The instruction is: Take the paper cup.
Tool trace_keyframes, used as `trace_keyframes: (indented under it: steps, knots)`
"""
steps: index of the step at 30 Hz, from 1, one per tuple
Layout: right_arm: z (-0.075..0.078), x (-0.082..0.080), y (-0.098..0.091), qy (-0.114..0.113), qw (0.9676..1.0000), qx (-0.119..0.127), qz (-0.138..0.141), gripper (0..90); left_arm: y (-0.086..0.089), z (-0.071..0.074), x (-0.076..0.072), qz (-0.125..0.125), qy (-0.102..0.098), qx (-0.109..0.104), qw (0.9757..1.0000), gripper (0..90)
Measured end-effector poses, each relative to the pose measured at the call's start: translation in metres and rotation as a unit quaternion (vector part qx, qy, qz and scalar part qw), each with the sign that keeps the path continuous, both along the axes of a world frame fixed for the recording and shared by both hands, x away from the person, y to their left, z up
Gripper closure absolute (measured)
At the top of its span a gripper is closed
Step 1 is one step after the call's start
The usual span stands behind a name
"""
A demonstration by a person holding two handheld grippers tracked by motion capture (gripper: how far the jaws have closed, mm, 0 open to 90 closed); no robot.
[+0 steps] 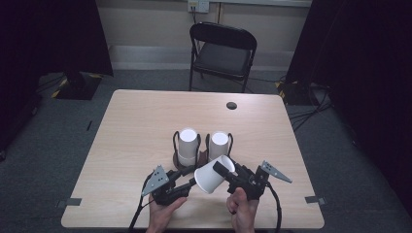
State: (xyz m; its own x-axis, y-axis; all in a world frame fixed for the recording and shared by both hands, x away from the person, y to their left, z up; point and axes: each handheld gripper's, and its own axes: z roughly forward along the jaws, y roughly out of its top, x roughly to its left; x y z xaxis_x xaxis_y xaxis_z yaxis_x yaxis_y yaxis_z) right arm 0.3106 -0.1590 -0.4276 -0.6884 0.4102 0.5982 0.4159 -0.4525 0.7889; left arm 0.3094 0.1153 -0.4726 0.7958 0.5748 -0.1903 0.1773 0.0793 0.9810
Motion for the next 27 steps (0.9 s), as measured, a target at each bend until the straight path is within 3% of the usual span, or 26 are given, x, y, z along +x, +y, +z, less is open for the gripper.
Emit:
trace_keyframes:
  steps: [6,14,18,27]
  knots:
    - [0.0,0.001,0.004,0.005,0.9996,0.016,0.024,34.7,-0.005,0.002,0.002,0.0,-0.017,-0.002,0.9999,68.4]
    - [-0.003,0.005,0.009,0.019,0.9989,0.013,0.041,34.7,-0.01,0.004,0.001,-0.006,-0.034,-0.001,0.9994,69.5]
    - [-0.006,0.006,0.013,0.033,0.9983,0.011,0.047,34.7,-0.011,0.005,0.001,-0.006,-0.032,-0.005,0.9994,70.5]
    - [-0.016,0.005,0.017,0.067,0.9947,0.04,0.067,34.7,-0.012,0.005,-0.002,-0.008,-0.041,-0.015,0.999,73.6]
